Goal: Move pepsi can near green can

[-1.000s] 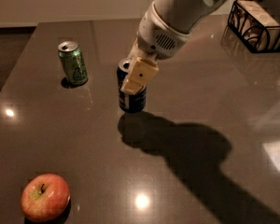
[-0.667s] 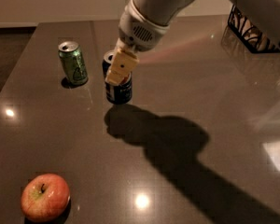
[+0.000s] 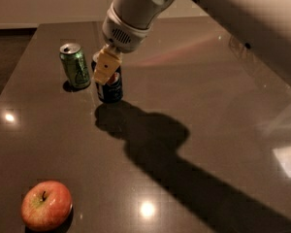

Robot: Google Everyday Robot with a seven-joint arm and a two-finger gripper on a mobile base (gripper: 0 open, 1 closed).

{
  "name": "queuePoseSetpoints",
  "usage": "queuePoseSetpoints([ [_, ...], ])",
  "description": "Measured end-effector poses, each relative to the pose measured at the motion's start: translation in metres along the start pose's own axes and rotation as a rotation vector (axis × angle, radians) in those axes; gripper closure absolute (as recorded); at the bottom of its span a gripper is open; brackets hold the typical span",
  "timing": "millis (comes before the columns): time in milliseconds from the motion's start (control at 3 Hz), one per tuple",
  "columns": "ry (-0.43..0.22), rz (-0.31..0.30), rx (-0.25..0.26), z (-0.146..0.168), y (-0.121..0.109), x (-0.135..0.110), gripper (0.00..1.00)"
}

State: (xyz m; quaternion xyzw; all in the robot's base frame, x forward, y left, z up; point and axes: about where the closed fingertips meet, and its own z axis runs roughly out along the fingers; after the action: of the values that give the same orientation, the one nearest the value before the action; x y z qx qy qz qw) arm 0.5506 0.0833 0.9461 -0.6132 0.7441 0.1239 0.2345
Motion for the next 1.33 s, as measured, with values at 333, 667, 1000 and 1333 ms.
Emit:
queuePoseSetpoints([
  [333, 0.011, 0.026, 0.015, 0.015, -0.006, -0.007, 1.0],
  [667, 0.016, 0.045, 0.01, 0.033, -0.01, -0.019, 0.76],
  [1000, 0.02, 0.058, 0.007, 0.046, -0.012, -0.022, 0.52],
  [1333, 0.025, 0.063, -0.003, 0.057, -0.016, -0.019, 0.29],
])
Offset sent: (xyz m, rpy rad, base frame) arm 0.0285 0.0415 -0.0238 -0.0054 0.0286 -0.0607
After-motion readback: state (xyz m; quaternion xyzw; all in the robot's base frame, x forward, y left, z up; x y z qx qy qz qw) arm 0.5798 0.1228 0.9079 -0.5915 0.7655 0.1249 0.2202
